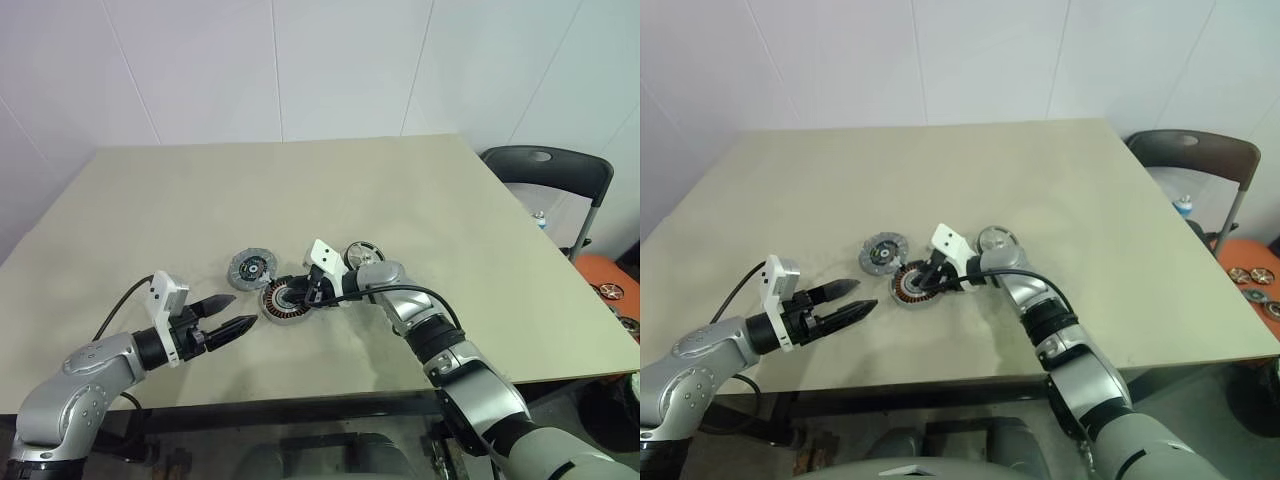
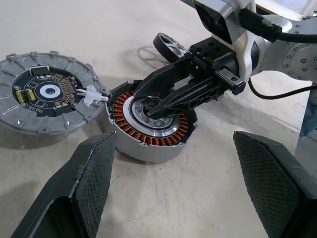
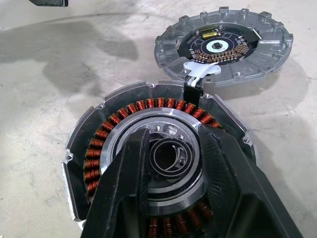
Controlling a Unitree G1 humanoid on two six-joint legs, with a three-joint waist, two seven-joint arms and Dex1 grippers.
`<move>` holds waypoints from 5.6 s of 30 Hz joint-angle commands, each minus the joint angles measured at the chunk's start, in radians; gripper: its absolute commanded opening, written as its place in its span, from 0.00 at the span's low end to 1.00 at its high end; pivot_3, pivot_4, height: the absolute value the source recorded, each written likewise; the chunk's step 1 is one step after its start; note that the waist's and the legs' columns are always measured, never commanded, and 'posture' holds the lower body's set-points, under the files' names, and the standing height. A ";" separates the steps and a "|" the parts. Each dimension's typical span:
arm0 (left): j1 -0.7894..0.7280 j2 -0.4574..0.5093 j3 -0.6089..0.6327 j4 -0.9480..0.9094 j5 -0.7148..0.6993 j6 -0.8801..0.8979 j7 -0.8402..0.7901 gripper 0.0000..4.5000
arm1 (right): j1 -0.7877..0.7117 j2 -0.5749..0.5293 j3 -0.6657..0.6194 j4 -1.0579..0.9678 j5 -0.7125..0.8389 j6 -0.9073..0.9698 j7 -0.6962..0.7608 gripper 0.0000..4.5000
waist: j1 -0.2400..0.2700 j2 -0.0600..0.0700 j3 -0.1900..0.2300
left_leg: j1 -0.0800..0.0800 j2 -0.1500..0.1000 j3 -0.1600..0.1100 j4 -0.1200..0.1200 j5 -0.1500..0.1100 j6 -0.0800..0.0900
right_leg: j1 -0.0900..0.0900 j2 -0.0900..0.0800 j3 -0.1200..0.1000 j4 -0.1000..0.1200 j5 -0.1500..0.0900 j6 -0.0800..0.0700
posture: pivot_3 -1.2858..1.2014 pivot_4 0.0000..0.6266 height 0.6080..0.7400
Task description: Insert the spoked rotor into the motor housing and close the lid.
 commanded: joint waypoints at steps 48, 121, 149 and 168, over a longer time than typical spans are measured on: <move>0.004 -0.037 0.012 0.008 0.033 -0.027 0.003 0.89 | -0.012 -0.066 -0.020 -0.173 0.032 0.018 0.009 0.01 | 0.003 -0.001 -0.001 | -0.001 0.000 0.000 0.001 0.000 0.000 | 0.000 -0.001 0.000 0.000 0.000 0.000 | 0.52 0.00 1.00; 0.019 -0.036 0.025 0.028 0.042 -0.032 0.017 0.89 | -0.036 -0.071 -0.027 -0.118 -0.011 -0.006 0.076 0.01 | 0.002 -0.002 -0.002 | 0.001 0.000 0.000 0.001 0.000 0.000 | 0.001 0.000 0.000 0.000 0.000 0.000 | 0.52 0.00 1.00; 0.042 -0.051 0.020 0.021 0.045 -0.043 0.028 0.89 | -0.005 -0.014 0.064 -0.057 -0.081 -0.082 0.026 0.01 | 0.001 -0.003 -0.002 | 0.001 0.000 0.000 0.001 0.000 0.000 | 0.001 0.000 0.000 0.001 0.000 0.000 | 0.52 0.00 1.00; 0.029 -0.043 0.022 0.020 0.042 -0.035 0.037 0.89 | 0.005 -0.090 0.073 -0.066 -0.100 -0.143 0.069 0.01 | 0.004 -0.003 -0.003 | 0.002 0.000 0.000 0.001 0.000 0.000 | 0.002 0.000 0.000 0.001 0.000 -0.001 | 0.52 0.00 1.00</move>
